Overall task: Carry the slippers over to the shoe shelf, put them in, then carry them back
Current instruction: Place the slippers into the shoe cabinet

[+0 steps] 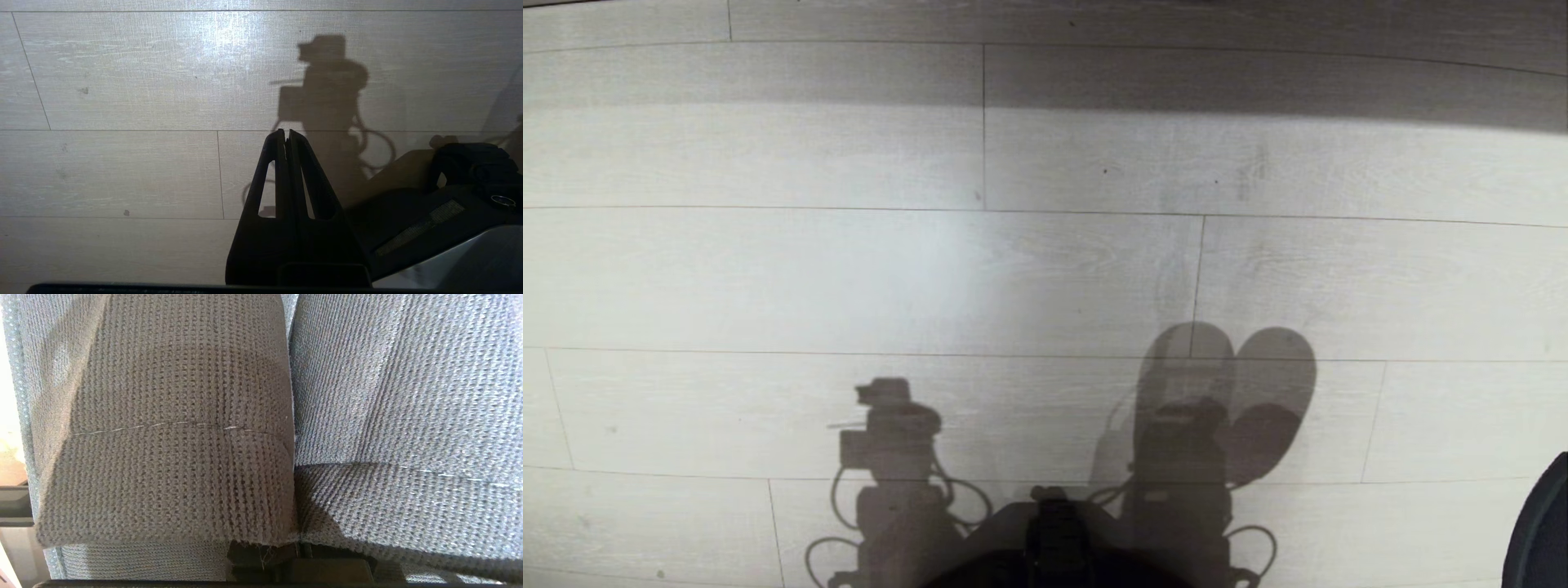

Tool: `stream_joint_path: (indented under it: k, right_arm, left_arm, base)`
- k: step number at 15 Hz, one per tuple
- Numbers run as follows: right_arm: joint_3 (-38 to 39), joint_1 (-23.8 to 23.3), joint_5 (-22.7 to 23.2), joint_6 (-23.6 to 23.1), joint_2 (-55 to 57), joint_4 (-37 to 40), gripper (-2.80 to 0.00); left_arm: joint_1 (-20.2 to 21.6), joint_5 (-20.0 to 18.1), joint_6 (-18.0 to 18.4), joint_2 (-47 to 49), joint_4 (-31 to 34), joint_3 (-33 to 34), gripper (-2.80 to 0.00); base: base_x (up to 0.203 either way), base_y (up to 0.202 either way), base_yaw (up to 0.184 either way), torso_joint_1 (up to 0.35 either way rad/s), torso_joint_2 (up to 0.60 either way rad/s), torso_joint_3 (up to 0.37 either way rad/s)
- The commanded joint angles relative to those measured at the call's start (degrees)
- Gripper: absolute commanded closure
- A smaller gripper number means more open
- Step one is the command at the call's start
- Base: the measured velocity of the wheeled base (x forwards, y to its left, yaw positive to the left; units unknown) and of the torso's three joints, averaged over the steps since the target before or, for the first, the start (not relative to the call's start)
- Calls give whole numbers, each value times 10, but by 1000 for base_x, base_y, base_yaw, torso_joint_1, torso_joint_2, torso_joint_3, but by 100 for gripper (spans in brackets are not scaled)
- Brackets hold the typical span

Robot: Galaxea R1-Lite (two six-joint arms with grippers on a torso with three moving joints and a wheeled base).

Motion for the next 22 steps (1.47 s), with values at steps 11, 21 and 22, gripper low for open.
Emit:
stream_joint_path:
  k: [11, 21, 22]
  right_arm:
    - [0, 0, 1, 1, 0, 0, 0]
    - [0, 0, 0, 2, 0, 0, 0]
    - [0, 0, 0, 2, 0, 0, 0]
  left_arm:
    - [0, 1, -1, 0, 0, 0, 0]
    - [0, 1, -4, 0, 0, 0, 0]
    - [0, 1, -4, 0, 0, 0, 0]
  base:
    - [0, 0, 0, 2, 2, 101]
    - [0, 0, 0, 0, 1, 204]
    - [0, 0, 0, -1, -1, 207]
